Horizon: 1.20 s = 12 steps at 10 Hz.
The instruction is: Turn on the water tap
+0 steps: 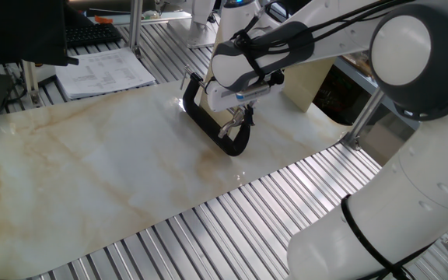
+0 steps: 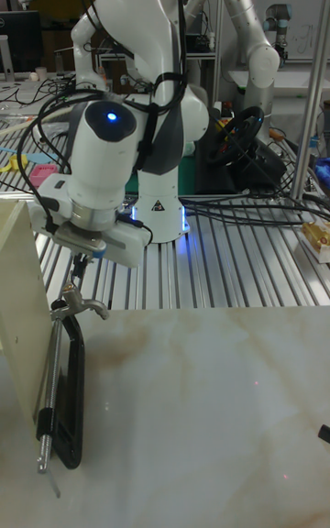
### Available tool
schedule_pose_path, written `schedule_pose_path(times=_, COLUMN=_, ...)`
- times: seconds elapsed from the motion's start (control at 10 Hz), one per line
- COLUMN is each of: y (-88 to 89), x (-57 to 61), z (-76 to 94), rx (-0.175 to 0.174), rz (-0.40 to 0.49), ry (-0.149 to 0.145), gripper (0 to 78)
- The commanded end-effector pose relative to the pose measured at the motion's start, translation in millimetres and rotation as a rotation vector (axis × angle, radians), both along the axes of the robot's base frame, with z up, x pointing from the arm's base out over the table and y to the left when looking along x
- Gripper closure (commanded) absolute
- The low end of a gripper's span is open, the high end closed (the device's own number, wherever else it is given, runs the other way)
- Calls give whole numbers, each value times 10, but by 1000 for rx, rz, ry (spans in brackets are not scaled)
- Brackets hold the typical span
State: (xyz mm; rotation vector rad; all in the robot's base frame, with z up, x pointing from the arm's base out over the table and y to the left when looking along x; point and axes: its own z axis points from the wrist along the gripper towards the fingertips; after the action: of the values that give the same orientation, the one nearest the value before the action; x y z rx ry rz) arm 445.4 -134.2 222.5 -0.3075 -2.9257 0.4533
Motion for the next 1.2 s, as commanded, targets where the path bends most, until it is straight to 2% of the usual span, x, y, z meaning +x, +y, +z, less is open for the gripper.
schedule_pose_path(times=0.1, y=-24, x=2, z=7, rx=-3, rz=1, ry=-3, gripper=776)
schedule_pose_path(times=0.4, y=-23, x=2, z=4, rx=6, rz=-10, ry=-6, gripper=776)
schedule_pose_path(times=0.7, y=52, x=21, z=19, rx=11, rz=-44, ry=-9, gripper=776)
schedule_pose_path(times=0.8, y=154, x=41, z=41, rx=15, rz=-71, ry=-8, gripper=776)
schedule_pose_path(times=1.0, y=245, x=55, z=62, rx=26, rz=-90, ry=-10, gripper=776)
schedule_pose_path(times=1.1, y=326, x=67, z=86, rx=53, rz=-110, ry=-19, gripper=776)
schedule_pose_path(times=1.2, y=456, x=77, z=125, rx=53, rz=-115, ry=-49, gripper=776)
